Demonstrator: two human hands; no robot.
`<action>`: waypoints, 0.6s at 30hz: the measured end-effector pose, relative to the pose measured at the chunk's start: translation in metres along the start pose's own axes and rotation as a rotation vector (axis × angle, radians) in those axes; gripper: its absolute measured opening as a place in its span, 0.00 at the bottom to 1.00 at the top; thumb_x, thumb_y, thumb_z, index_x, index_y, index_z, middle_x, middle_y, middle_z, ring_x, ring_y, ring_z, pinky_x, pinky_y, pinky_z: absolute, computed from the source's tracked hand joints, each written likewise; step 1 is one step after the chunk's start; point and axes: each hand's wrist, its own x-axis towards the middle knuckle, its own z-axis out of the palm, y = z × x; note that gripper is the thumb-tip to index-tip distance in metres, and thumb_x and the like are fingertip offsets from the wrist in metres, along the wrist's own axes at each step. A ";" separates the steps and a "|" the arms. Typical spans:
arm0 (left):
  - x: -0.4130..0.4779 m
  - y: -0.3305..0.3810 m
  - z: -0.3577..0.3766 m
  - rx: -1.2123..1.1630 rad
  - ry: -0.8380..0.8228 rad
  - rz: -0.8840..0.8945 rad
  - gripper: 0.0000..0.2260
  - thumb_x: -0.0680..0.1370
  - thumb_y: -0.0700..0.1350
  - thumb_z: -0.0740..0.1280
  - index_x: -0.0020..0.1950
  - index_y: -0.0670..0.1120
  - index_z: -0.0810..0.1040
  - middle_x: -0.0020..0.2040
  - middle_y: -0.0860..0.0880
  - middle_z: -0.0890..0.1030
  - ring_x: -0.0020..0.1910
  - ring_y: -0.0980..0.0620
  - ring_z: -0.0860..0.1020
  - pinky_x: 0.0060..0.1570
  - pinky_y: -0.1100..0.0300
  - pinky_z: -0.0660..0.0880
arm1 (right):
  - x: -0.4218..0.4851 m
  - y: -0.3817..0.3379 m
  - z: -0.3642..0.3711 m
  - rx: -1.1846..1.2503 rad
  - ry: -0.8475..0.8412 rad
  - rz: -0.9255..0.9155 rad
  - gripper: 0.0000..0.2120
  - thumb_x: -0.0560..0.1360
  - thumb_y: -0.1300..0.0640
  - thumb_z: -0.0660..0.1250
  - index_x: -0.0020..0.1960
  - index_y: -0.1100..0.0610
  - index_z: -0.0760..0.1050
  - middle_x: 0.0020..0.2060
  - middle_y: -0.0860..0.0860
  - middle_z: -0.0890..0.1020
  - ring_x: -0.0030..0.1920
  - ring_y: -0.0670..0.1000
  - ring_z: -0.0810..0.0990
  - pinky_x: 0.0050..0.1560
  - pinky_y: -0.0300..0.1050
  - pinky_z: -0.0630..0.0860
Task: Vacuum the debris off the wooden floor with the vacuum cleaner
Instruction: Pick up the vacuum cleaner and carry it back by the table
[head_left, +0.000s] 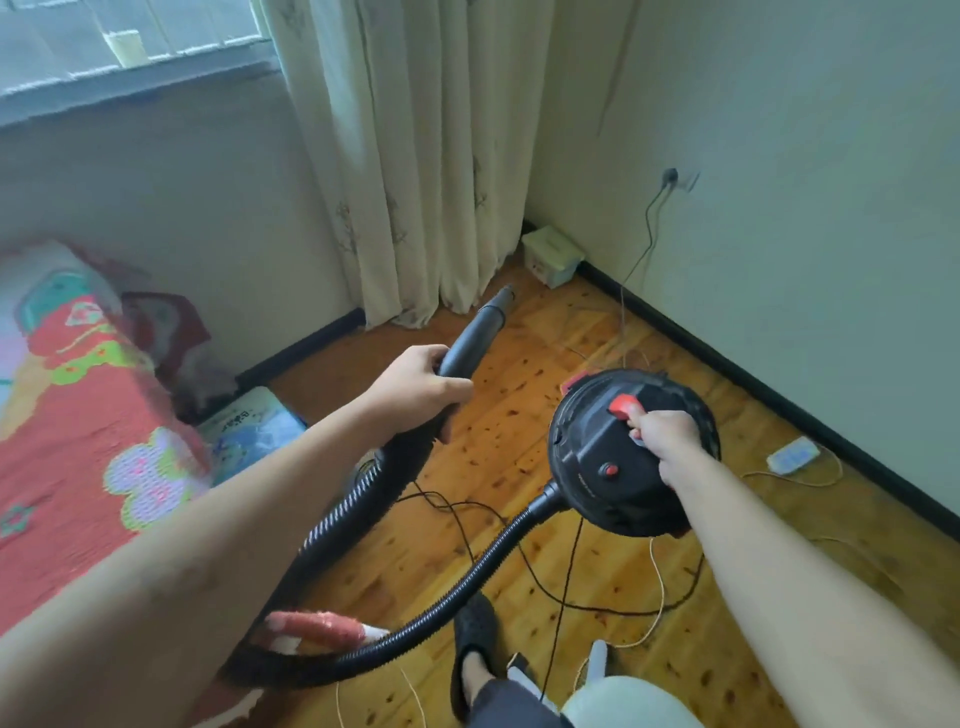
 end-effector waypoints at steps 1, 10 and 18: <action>0.017 0.005 -0.003 -0.009 -0.002 -0.017 0.15 0.68 0.43 0.71 0.53 0.42 0.75 0.29 0.47 0.81 0.26 0.46 0.80 0.28 0.58 0.77 | 0.010 -0.004 0.005 -0.013 -0.008 0.004 0.18 0.74 0.45 0.70 0.39 0.61 0.80 0.35 0.52 0.82 0.43 0.55 0.79 0.47 0.48 0.72; 0.129 0.036 -0.040 -0.069 -0.012 -0.008 0.16 0.69 0.43 0.71 0.54 0.41 0.75 0.30 0.45 0.81 0.27 0.46 0.79 0.31 0.56 0.78 | 0.080 -0.050 0.032 -0.108 -0.017 0.007 0.19 0.74 0.42 0.68 0.40 0.58 0.82 0.35 0.50 0.82 0.44 0.54 0.79 0.49 0.49 0.73; 0.199 0.019 -0.080 0.221 -0.133 0.044 0.09 0.68 0.44 0.71 0.45 0.47 0.75 0.29 0.49 0.82 0.26 0.48 0.82 0.26 0.63 0.76 | 0.121 -0.069 0.055 0.017 0.078 0.132 0.19 0.72 0.43 0.70 0.34 0.58 0.79 0.32 0.50 0.81 0.41 0.56 0.78 0.43 0.49 0.69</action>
